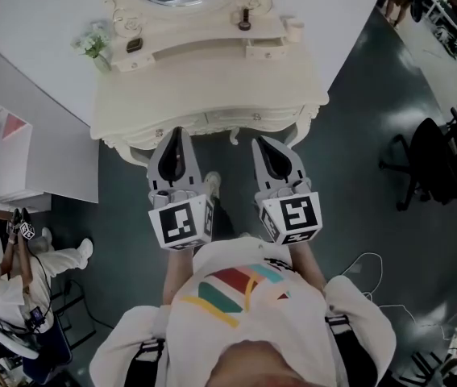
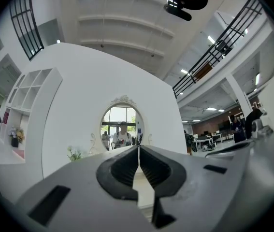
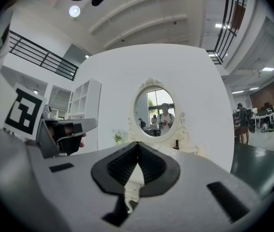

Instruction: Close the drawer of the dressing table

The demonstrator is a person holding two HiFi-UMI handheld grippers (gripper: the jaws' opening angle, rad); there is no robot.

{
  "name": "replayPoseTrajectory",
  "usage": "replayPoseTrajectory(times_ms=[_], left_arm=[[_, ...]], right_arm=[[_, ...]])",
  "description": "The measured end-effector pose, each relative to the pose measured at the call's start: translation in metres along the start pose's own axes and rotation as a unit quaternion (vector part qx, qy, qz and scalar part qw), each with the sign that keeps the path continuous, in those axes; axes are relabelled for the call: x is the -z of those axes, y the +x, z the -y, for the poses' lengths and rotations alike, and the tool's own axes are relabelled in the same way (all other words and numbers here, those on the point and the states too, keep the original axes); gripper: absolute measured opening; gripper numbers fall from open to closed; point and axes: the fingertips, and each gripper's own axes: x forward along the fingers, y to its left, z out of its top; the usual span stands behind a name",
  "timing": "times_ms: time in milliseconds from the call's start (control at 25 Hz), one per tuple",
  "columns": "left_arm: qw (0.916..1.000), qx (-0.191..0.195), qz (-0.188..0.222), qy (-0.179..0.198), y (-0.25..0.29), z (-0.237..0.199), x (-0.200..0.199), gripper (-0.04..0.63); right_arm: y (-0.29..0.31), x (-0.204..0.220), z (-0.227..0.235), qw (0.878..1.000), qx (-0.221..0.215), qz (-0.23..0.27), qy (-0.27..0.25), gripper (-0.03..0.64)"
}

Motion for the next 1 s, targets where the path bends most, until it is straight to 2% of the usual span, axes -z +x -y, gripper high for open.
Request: replayPoseTrajectory(times_ms=[480, 1000], left_arm=[[0.9996, 0.019, -0.010, -0.020, 0.064, -0.020, 0.029, 0.010], [0.9988, 0.029, -0.006, -0.039, 0.178, -0.070, 0.049, 0.009]], right_arm=[[0.066, 0.008, 0.009, 1.000, 0.006, -0.012, -0.020, 0.000], [0.198, -0.009, 0.027, 0.999, -0.002, -0.004, -0.036, 0.000]])
